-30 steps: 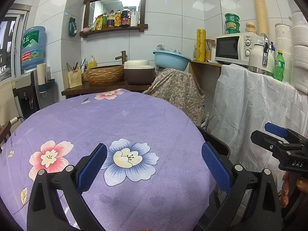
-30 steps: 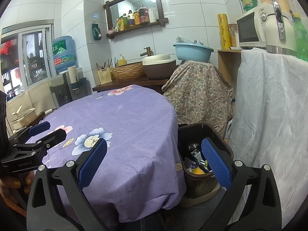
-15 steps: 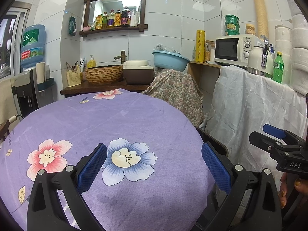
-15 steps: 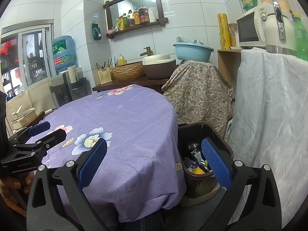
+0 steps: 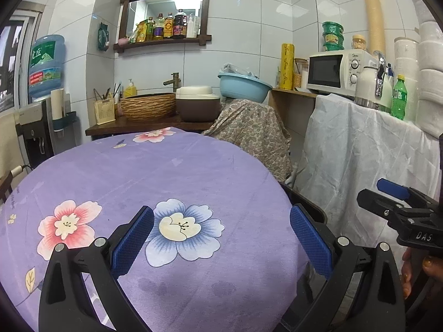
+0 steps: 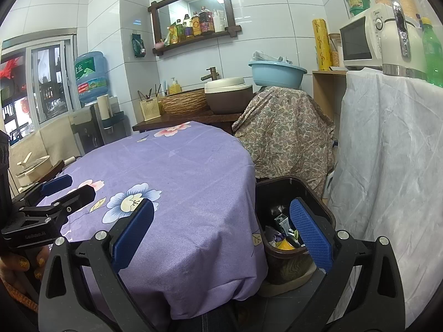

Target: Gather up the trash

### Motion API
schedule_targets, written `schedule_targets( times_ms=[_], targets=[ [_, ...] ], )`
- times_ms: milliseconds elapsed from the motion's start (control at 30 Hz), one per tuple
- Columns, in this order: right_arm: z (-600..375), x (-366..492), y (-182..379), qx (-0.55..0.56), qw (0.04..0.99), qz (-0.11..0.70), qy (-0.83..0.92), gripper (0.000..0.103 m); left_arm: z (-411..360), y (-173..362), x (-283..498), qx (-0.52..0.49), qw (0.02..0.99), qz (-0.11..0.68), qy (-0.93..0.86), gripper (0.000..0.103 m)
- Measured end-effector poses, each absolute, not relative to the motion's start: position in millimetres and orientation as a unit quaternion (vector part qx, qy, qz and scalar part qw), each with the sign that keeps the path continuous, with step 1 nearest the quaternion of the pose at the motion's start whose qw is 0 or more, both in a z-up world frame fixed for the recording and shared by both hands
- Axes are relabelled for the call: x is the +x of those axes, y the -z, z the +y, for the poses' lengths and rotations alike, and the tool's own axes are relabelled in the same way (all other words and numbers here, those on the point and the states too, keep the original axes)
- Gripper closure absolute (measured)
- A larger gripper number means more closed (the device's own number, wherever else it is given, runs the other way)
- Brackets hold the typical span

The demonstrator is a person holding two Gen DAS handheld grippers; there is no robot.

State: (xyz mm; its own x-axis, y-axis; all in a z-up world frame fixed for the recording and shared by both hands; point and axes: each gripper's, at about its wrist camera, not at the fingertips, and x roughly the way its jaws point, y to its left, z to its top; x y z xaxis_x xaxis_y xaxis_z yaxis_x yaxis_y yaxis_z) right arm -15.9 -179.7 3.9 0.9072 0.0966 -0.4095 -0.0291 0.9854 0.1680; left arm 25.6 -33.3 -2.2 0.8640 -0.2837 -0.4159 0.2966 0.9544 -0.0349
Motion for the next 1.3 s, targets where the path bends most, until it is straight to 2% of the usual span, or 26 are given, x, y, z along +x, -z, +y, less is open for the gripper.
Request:
schedule_targets(
  times_ms=[1300],
  targets=[
    [-180.6,-15.2,-3.4,0.079,0.973,0.215,-0.033,0.006,-34.3,0.5,29.6,0.024,0.966,0.216,0.141,0.006]
  ],
)
